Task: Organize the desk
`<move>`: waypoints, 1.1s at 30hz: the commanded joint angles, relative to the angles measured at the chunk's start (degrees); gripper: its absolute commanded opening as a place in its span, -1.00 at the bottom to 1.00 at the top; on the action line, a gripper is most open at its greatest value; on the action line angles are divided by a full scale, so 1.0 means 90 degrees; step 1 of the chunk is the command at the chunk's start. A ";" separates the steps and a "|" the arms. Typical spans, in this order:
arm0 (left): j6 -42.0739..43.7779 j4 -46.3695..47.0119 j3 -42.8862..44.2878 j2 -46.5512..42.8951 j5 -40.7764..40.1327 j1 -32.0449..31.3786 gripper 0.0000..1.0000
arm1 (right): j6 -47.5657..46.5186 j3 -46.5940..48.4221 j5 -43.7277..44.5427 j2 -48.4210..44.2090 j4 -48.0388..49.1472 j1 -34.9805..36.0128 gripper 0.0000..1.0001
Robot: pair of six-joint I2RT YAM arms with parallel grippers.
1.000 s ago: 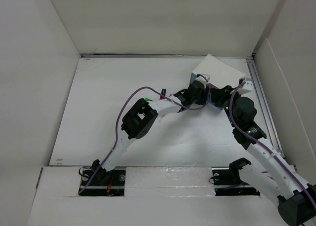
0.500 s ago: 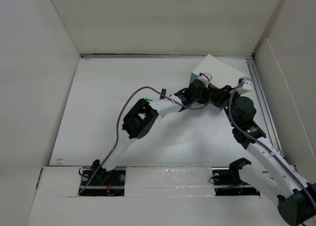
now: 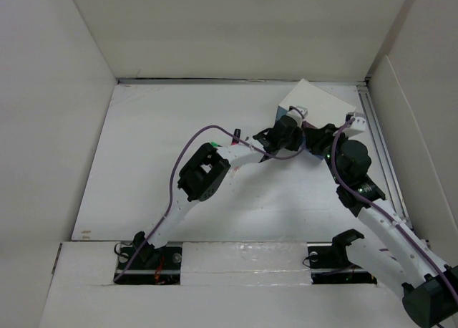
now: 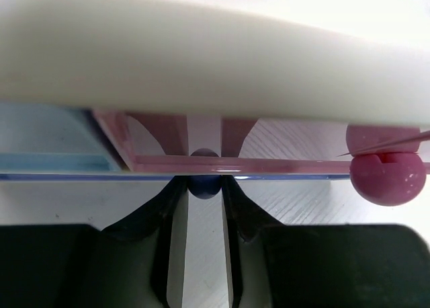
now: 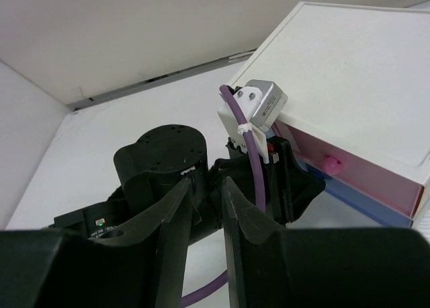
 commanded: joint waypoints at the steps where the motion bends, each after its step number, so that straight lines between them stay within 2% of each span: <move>1: 0.0060 0.0292 0.0081 -0.0148 0.0023 -0.0005 -0.91 | -0.0025 -0.0063 -0.0009 -0.0004 0.0350 -0.0032 -0.39; 3: 0.0060 0.0369 -0.0046 -0.0265 -0.0220 -0.0005 -0.99 | -0.0015 -0.0073 0.0059 0.0026 0.0360 -0.0032 -0.39; 7: 0.0011 0.0682 -0.0728 -0.0684 -0.0250 -0.0005 -1.00 | -0.0015 -0.0063 0.0128 0.0211 0.0389 -0.0032 -0.40; 16: -0.0165 0.1326 -0.2105 -0.1631 -0.0211 -0.0005 -1.00 | 0.0287 -0.0180 0.0499 0.0426 0.0409 -0.0158 -0.84; 26: -0.0233 0.1522 -0.2692 -0.1993 -0.0182 -0.0005 -1.00 | 0.0434 0.0015 -0.0066 0.1383 0.0399 -0.0569 -0.94; 33: -0.0379 0.1893 -0.3843 -0.2618 -0.0231 -0.0005 -1.00 | 0.0346 0.0210 -0.0301 0.2036 0.0399 -0.0754 -0.94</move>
